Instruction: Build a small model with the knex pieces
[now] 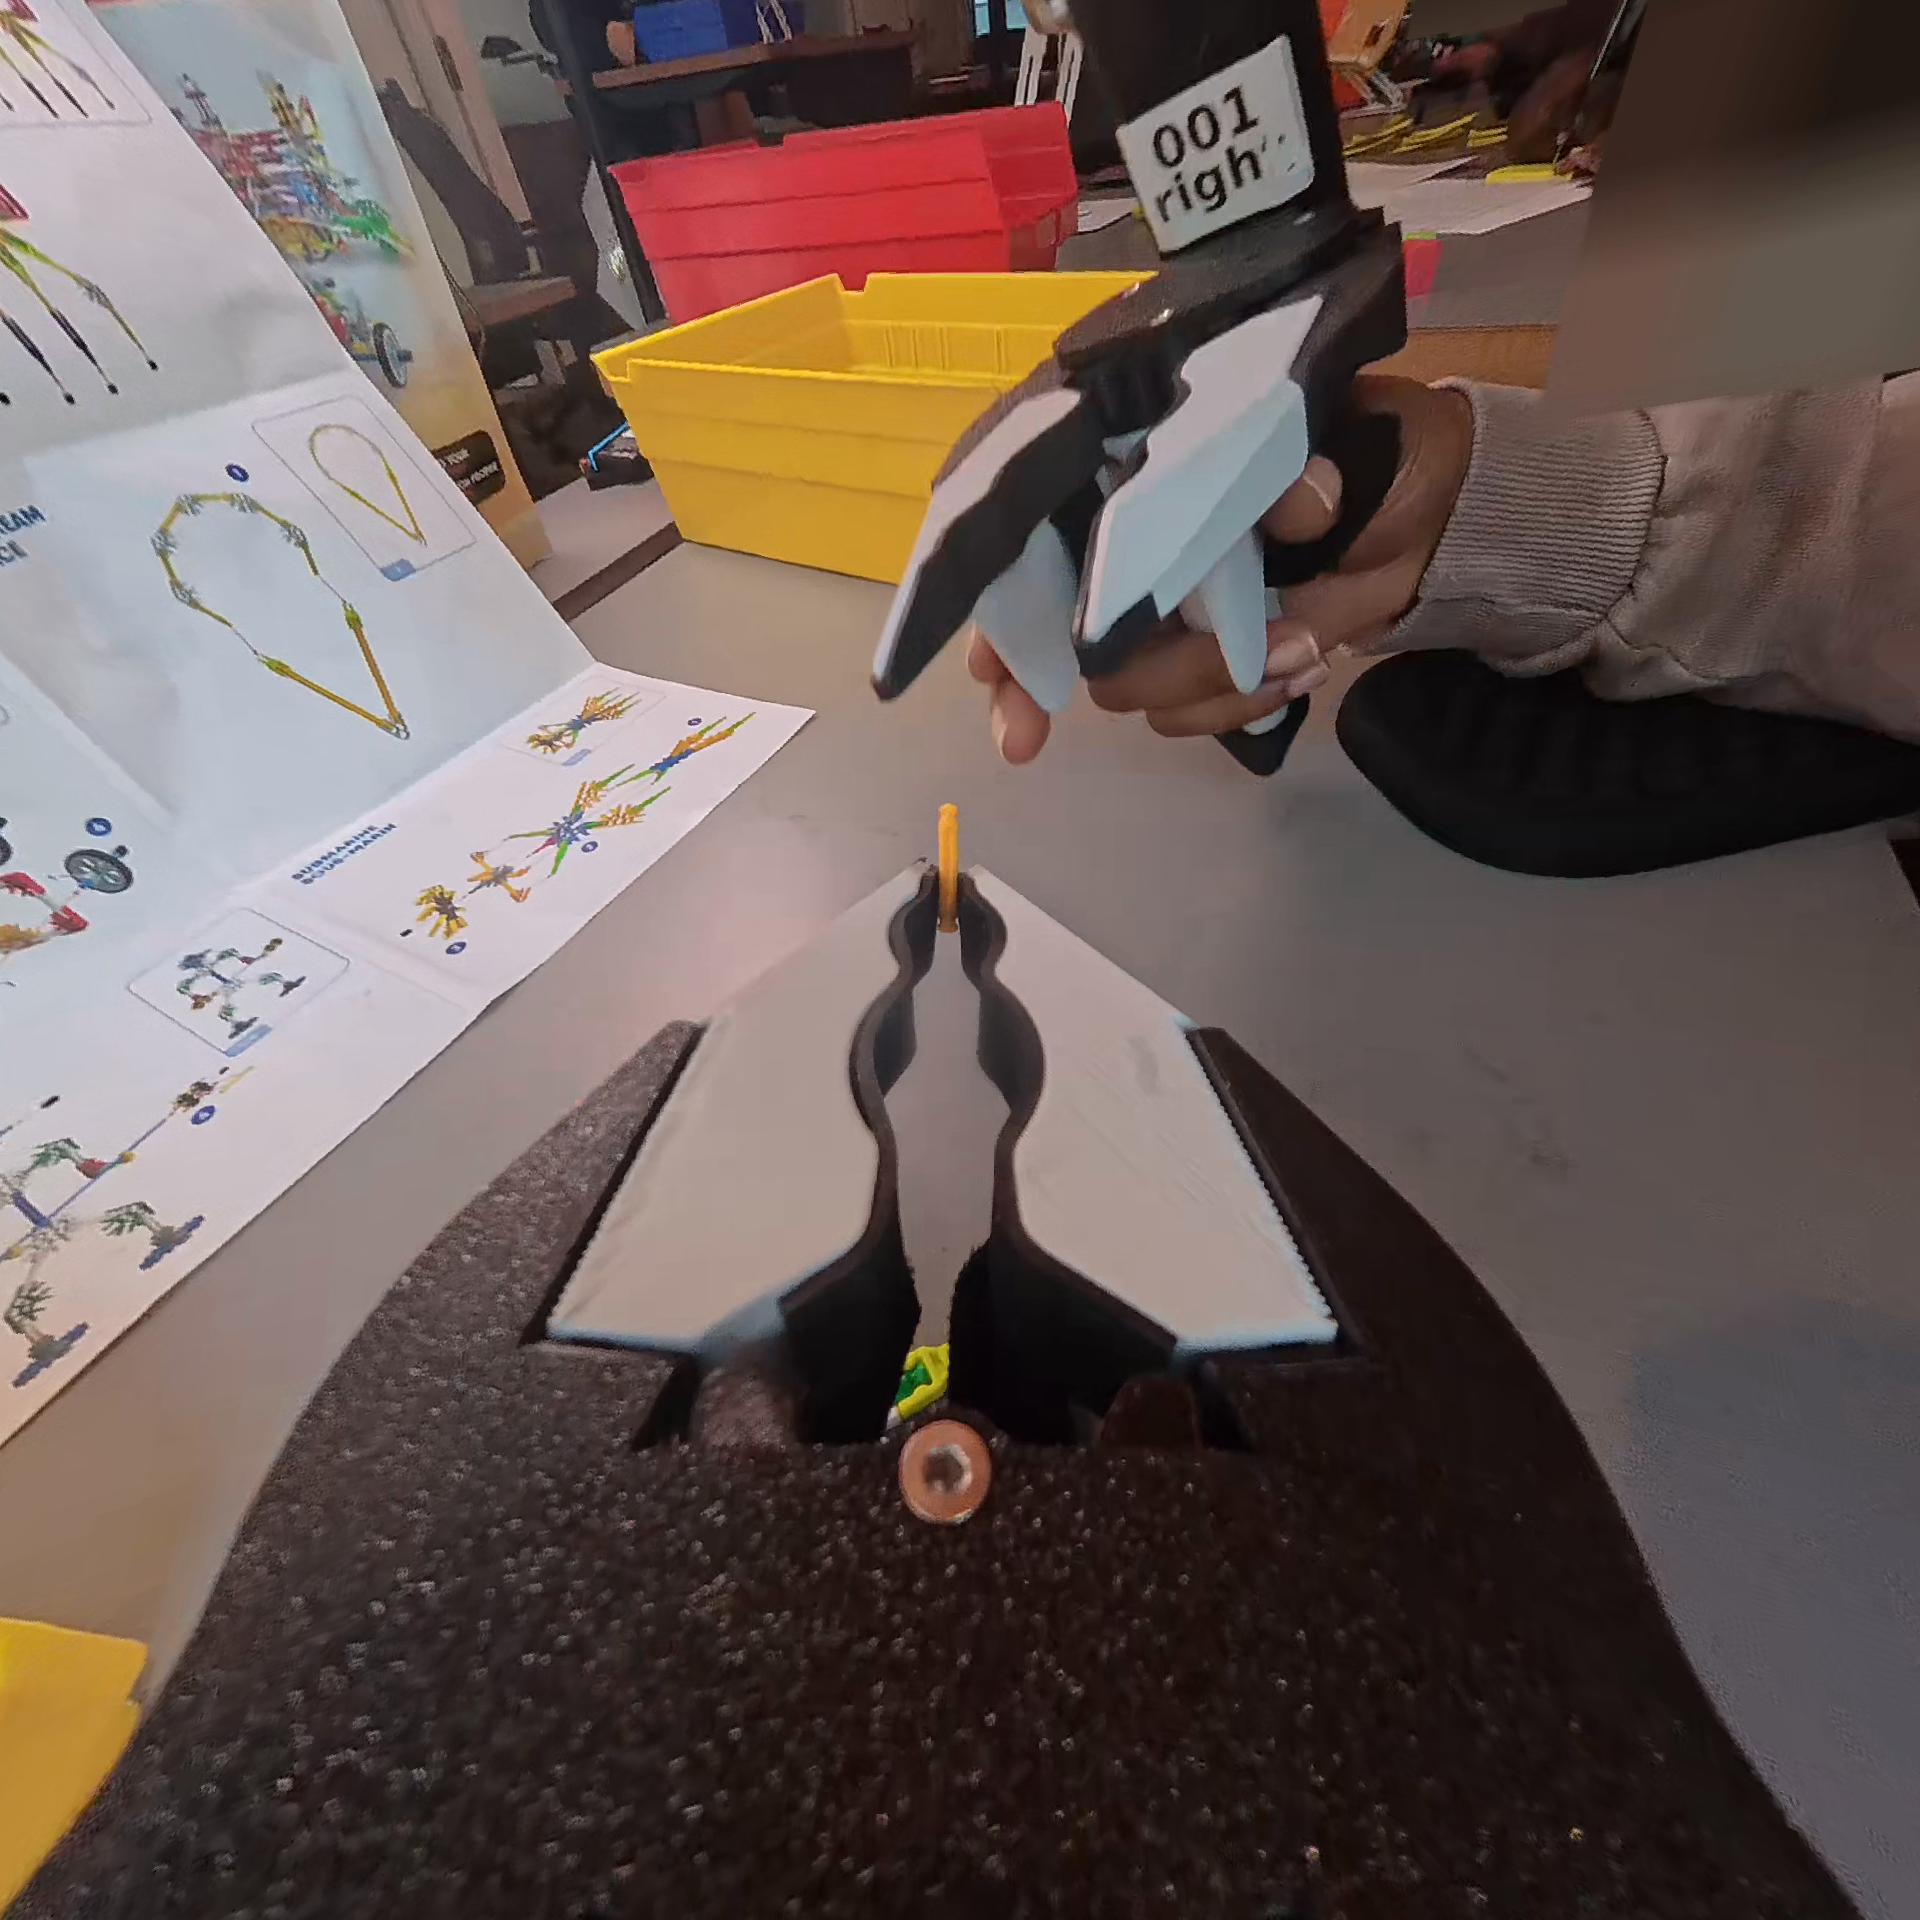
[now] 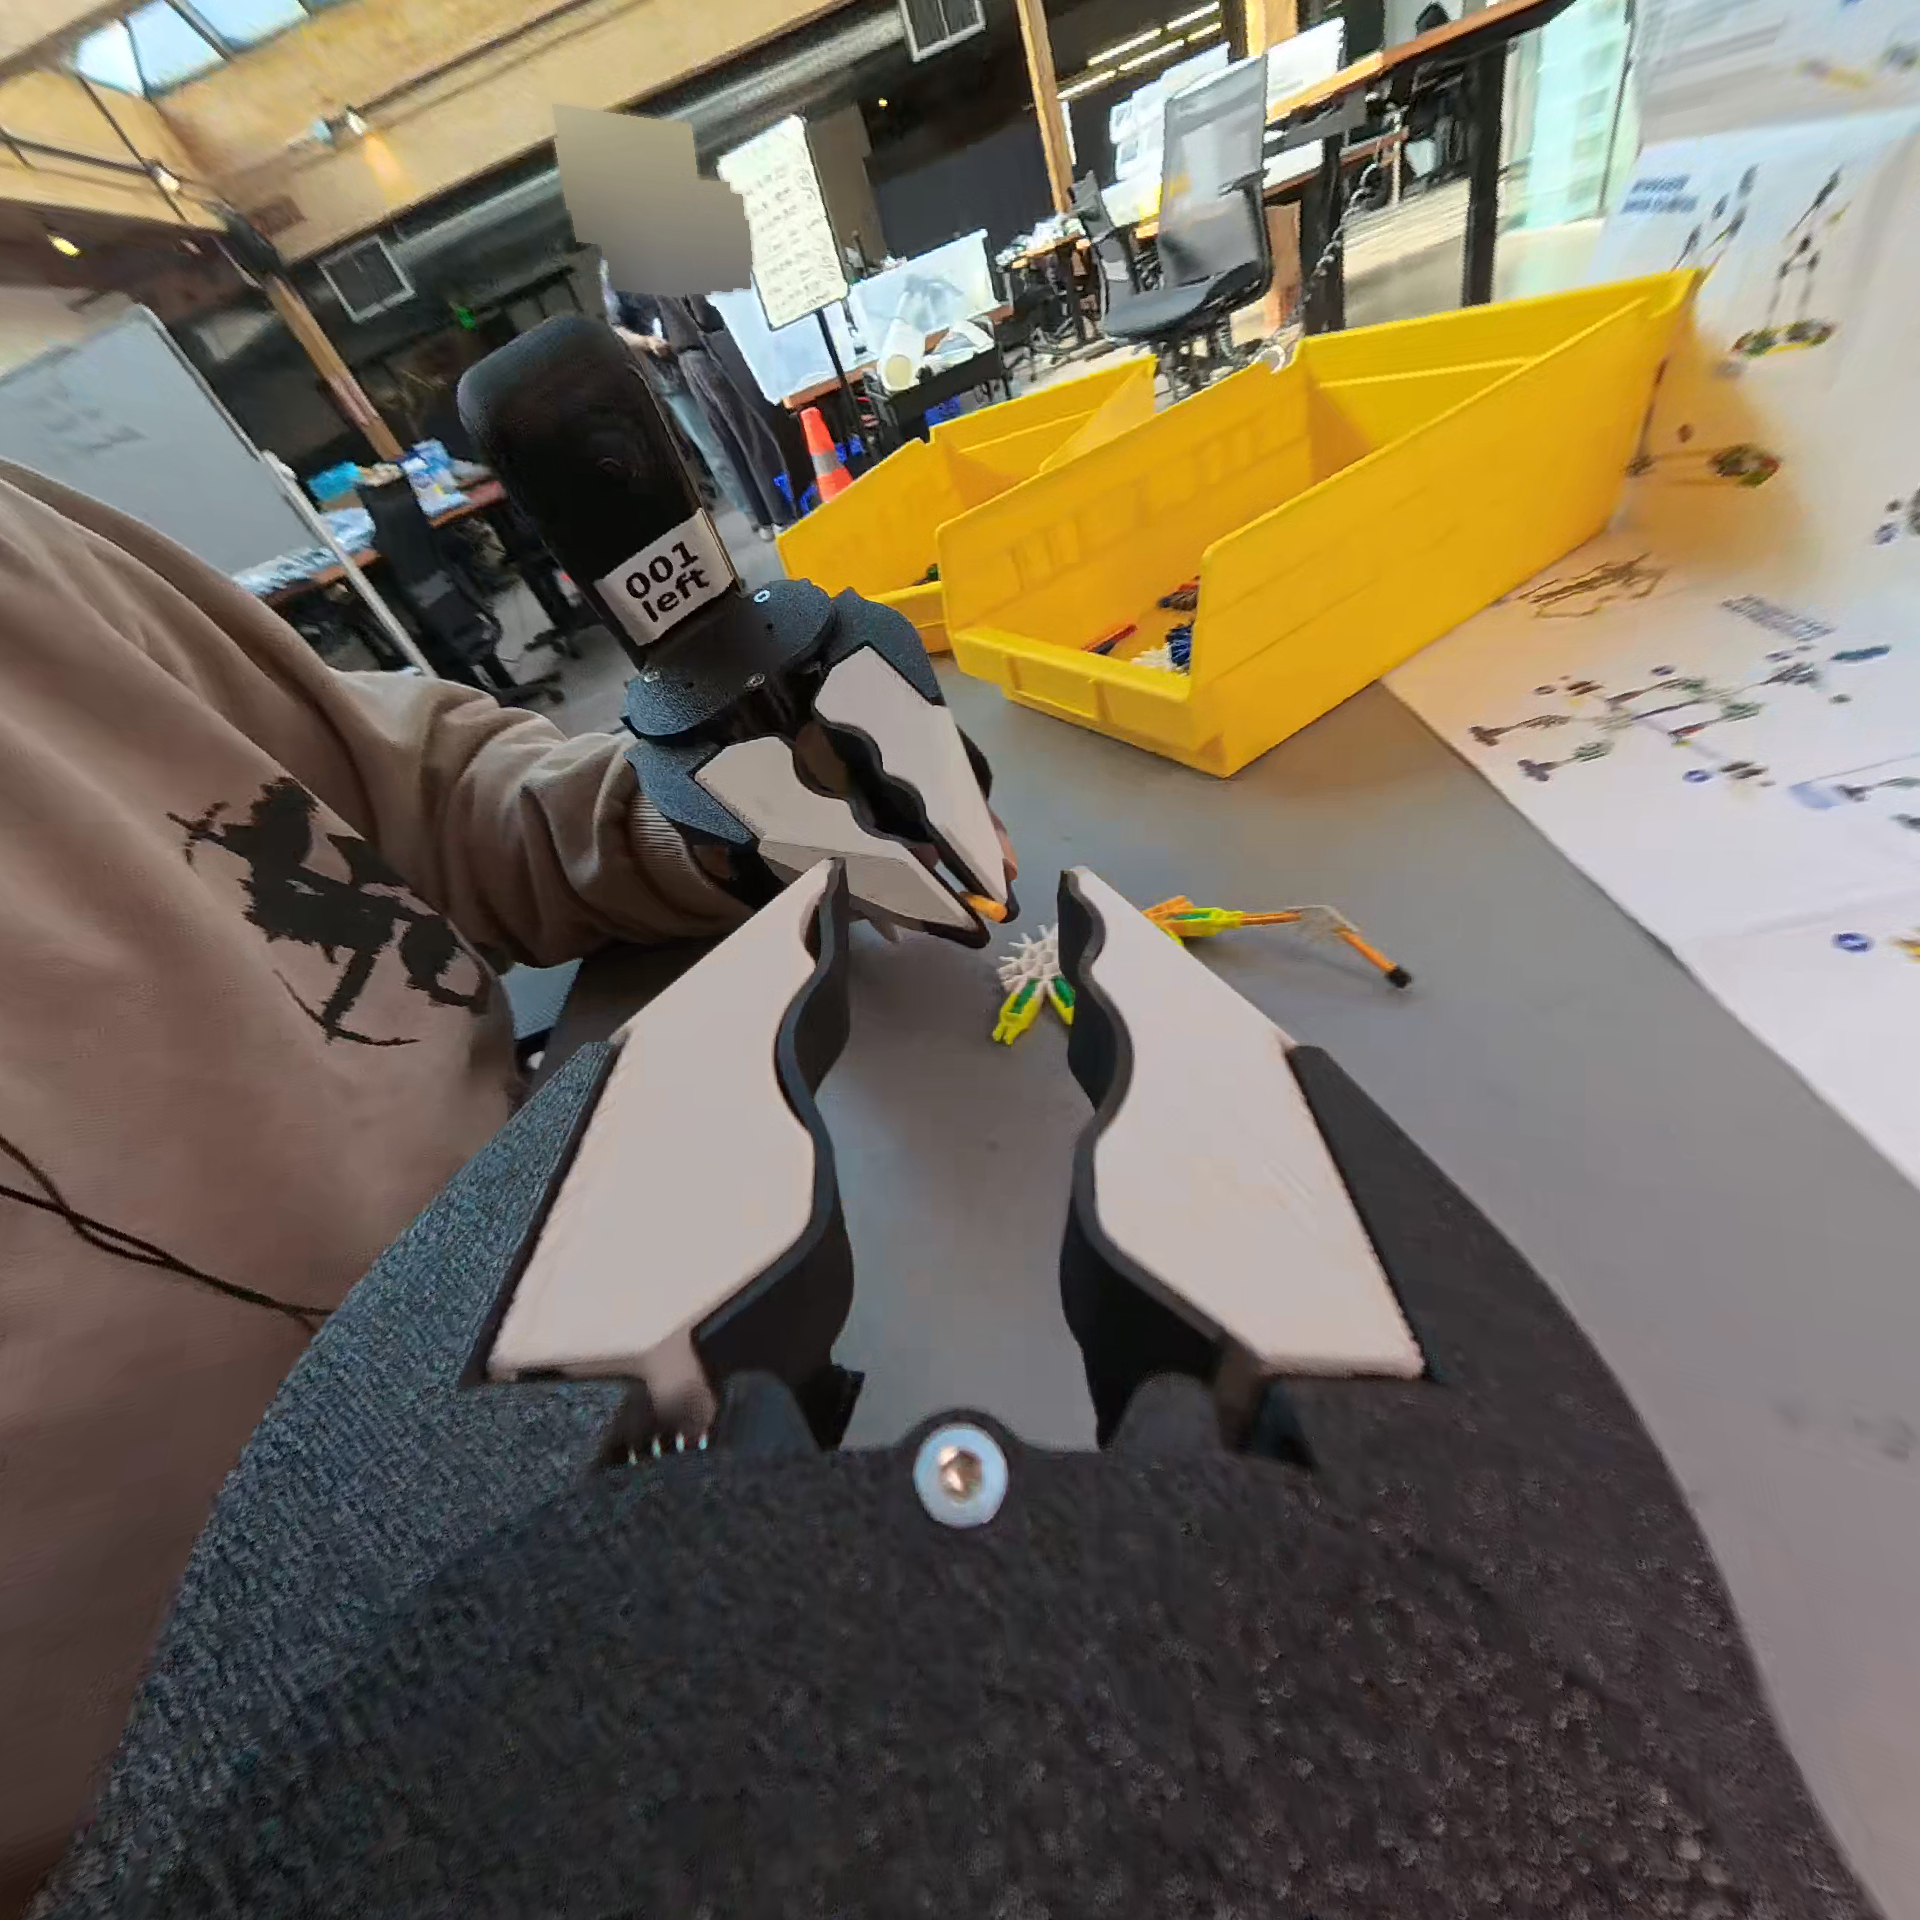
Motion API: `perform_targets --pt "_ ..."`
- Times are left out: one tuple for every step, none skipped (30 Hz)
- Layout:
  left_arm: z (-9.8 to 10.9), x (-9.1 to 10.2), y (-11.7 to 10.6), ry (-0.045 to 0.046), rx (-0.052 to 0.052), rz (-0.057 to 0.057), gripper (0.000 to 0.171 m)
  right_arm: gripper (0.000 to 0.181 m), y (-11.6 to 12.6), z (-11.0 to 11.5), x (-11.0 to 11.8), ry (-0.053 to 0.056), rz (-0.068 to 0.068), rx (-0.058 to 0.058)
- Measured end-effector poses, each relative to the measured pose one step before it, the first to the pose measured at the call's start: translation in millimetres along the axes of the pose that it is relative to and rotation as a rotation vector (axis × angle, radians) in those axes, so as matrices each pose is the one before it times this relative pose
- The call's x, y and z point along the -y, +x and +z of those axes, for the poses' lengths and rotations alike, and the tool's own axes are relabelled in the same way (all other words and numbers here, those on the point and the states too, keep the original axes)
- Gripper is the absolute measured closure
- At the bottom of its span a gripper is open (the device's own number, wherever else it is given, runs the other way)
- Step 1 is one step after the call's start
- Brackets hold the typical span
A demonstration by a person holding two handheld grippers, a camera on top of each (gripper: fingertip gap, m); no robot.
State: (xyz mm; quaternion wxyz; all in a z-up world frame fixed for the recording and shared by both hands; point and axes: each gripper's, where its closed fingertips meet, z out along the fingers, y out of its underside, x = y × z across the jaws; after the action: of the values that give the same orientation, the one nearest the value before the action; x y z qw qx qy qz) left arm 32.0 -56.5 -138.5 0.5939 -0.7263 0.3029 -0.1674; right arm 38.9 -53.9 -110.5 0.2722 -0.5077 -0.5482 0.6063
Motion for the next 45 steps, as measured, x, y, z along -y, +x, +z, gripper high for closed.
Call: perform_targets --pt "-1.85 1.72 -0.36 0.00973 0.0134 0.0262 0.169 0.143 -2.42 3.86 -2.94 0.0024 0.0469 0.028" --pt "-2.0 1.77 -0.76 0.00935 0.0163 0.0263 0.169 0.144 0.66 2.41 -2.18 0.0 0.0304 0.0053" --pt "-2.04 1.91 -1.53 0.00837 0.0209 0.0291 0.169 0.145 1.2 1.15 -1.51 -0.0025 0.0148 -0.0015" --pt "-1.81 1.87 -1.33 0.00722 0.0205 0.0333 0.169 0.146 0.5 0.46 -1.34 -0.0048 0.0056 0.0008" --pt "-1.44 1.51 -0.77 0.0055 0.0166 0.0352 0.169 0.148 0.38 0.26 -0.68 -0.0024 0.0037 -0.0004" --pt "-0.95 1.46 -0.32 0.00425 0.0148 0.0346 0.169 0.15 0.24 -0.01 0.14 0.0024 0.0032 -0.0009" --pt "-0.57 1.14 0.15 0.00289 0.0115 0.0321 0.169 0.151 -0.6 0.14 0.59 0.0058 0.0063 0.0051" --pt "-0.09 0.55 0.96 -0.0004 0.0063 0.0285 0.169 0.152 -0.53 0.31 0.61 0.0054 0.0097 0.0052" --pt "0.33 -0.26 1.42 -0.00415 0.004 0.0239 0.169 0.153 -1.14 0.47 0.72 0.0066 0.0087 0.0088" --pt "0.47 -0.38 1.28 -0.00448 0.004 0.0196 0.169 0.155 -1.49 0.66 0.47 0.0056 0.0075 0.0098" --pt "0.54 -0.15 1.37 -0.0023 0.0026 0.0173 0.169 0.157 -0.54 0.87 -0.22 0.0015 0.0056 0.0036" --pt "0.59 -0.05 1.44 -0.00272 0.0006 0.0164 0.169 0.159 0.08 1.14 -1.51 -0.0055 0.001 -0.0006" --pt "0.56 -0.23 1.45 -0.00401 0.0011 0.0168 0.169 0.161 1.2 1.31 -1.8 -0.0064 -0.0011 -0.007" --pt "0.45 -0.04 1.14 -0.00209 0.0025 0.0161 0.169 0.163 1.19 1.43 -2.22 -0.0089 -0.0002 -0.0061" --pt "0.23 0.5 1.07 0.00069 0.0015 0.012 0.169 0.167 -0.51 1.4 -1.33 -0.0029 0.0006 0.0037" --pt "0.26 0.16 1.17 -0.00107 -0.0021 0.0053 0.169 0.172 -2.02 1.16 -0.57 0.0017 0.0027 0.0128" --pt "0.34 -0.32 0.94 -0.00379 -0.0031 0.0006 0.169 0.179 -1.39 1.06 -0.64 -0.0013 0.001 0.0076" --pt "0.22 -0.49 0.19 -0.00309 -0.0001 -0.0003 0.169 0.179 -0.39 0.58 0.48 0.0042 -0.0085 -0.0012" --pt "-0.04 0.05 -0.19 0.0013 -0.0003 -0.0021 0.169 0.179 -0.68 0.13 0.23 0.001 -0.0139 -0.0014" --pt "-0.3 0.8 0.24 0.00651 -0.0063 -0.0106 0.169 0.179 -0.9 -0.36 0.4 -0.0036 -0.0176 -0.001" --pt "-0.37 1.32 -0.76 0.00973 -0.0052 -0.0264 0.168 0.179 -0.41 -1.46 2.53 0.0068 -0.0204 -0.0059" --pt "-0.15 0.75 -1.78 0.0098 -0.0069 -0.0462 0.168 0.179 0.27 -3.19 5.02 0.0174 -0.02 -0.0098" --pt "-0.08 -0.4 -1.81 0.00395 -0.0174 -0.0656 0.166 0.179 1.54 -5.42 7.6 0.0269 -0.0249 -0.0173" --pt "-0.6 -0.81 -4.14 0.00215 -0.0109 -0.0778 0.163 0.179 5.29 -8.39 12.0 0.0466 -0.039 -0.0444" --pt "-1.68 0.98 -7.42 0.01279 0.0027 -0.0796 0.16 0.179 10.4 -11.22 13.54 0.0441 -0.0577 -0.0774" --pt "-2.72 2.4 -8.67 0.01708 0.0026 -0.0751 0.153 0.179 15.7 -13.7 14.29 0.0382 -0.0793 -0.1076" --pt "-3.57 2.51 -10.52 0.01306 0.0094 -0.0651 0.147 0.179 21.4 -16.04 14.74 0.0379 -0.0846 -0.1327" --pt "-4.21 2.19 -11.97 0.00681 0.0163 -0.0498 0.145 0.179 25.85 -16.76 12.05 0.0231 -0.0806 -0.1403" --pt "-4.45 0.61 -12.78 -0.00677 0.0218 -0.0355 0.142 0.179 29.45 -16.51 8.69 0.0122 -0.0699 -0.1417" --pt "-4.53 -1.57 -14.1 -0.02146 0.0315 -0.0255 0.14 0.179 34.36 -15.55 5.91 0.0102 -0.0542 -0.1543" --pt "-4.26 -2.76 -13.88 -0.02679 0.0343 -0.0205 0.14 0.179 36.35 -13.06 1.2 -0.0029 -0.0418 -0.1531" --pt "-3.64 -2.97 -11.99 -0.02404 0.0267 -0.0205 0.14 0.179 34.21 -9.56 -4.5 -0.0205 -0.0318 -0.1312" --pt "-2.4 -3.42 -9.55 -0.02293 0.0159 -0.0242 0.14 0.179 33.19 -6.39 -9.73 -0.0387 -0.0288 -0.1258" --pt "-0.82 -5.12 -6.7 -0.03079 0.0038 -0.0286 0.141 0.18 30.68 -3.01 -14.16 -0.0554 -0.0324 -0.1173" --pt "0.8 -6.75 -4.16 -0.03806 -0.0057 -0.0285 0.142 0.18 25.28 0.11 -16.22 -0.0621 -0.0327 -0.0926" --pt "2.04 -7.58 -2.43 -0.03816 -0.0081 -0.0247 0.142 0.18 20.55 2.31 -17.26 -0.0658 -0.0223 -0.0739" --pt "3.03 -7.92 -1.29 -0.03774 -0.0075 -0.0216 0.142 0.178 14.85 4.03 -17.43 -0.0701 -0.0067 -0.0499" --pt "3.85 -8.18 -0.24 -0.03833 -0.0083 -0.0199 0.142 0.166 8.96 4.73 -16.17 -0.0719 0.0088 -0.0221" --pt "4.51 -7.86 0.22 -0.03651 -0.0077 -0.0166 0.142 0.153 6.94 3.15 -8.83 -0.0344 0.0195 -0.0207" --pt "4.58 -7.03 0.41 -0.03155 -0.0047 -0.0114 0.142 0.147 4.08 0.02 -0.15 0.007 0.0156 -0.0131" --pt "4.36 -5.69 0.27 -0.0248 -0.0013 -0.0064 0.142 0.143 1.35 -2.85 6.48 0.032 0.0094 -0.0081" --pt "4.1 -4.56 0.1 -0.02005 0.0012 -0.0029 0.142 0.141 -2.6 -4.88 11.5 0.0498 -0.0008 0.0044" --pt "3.9 -3.93 -0.35 -0.01894 0.005 -0.0018 0.143 0.14 -7.33 -6.4 15.62 0.0692 -0.0099 0.0218" --pt "4.03 -3.24 -1.34 -0.01806 0.0108 -0.0024 0.144 0.14 -10.43 -7.22 18.0 0.0796 -0.0128 0.0297" --pt "4.23 -1.94 -1.25 -0.01455 0.0091 -0.0007 0.145 0.142 -14.57 -6.69 18.08 0.0748 -0.0146 0.0437"
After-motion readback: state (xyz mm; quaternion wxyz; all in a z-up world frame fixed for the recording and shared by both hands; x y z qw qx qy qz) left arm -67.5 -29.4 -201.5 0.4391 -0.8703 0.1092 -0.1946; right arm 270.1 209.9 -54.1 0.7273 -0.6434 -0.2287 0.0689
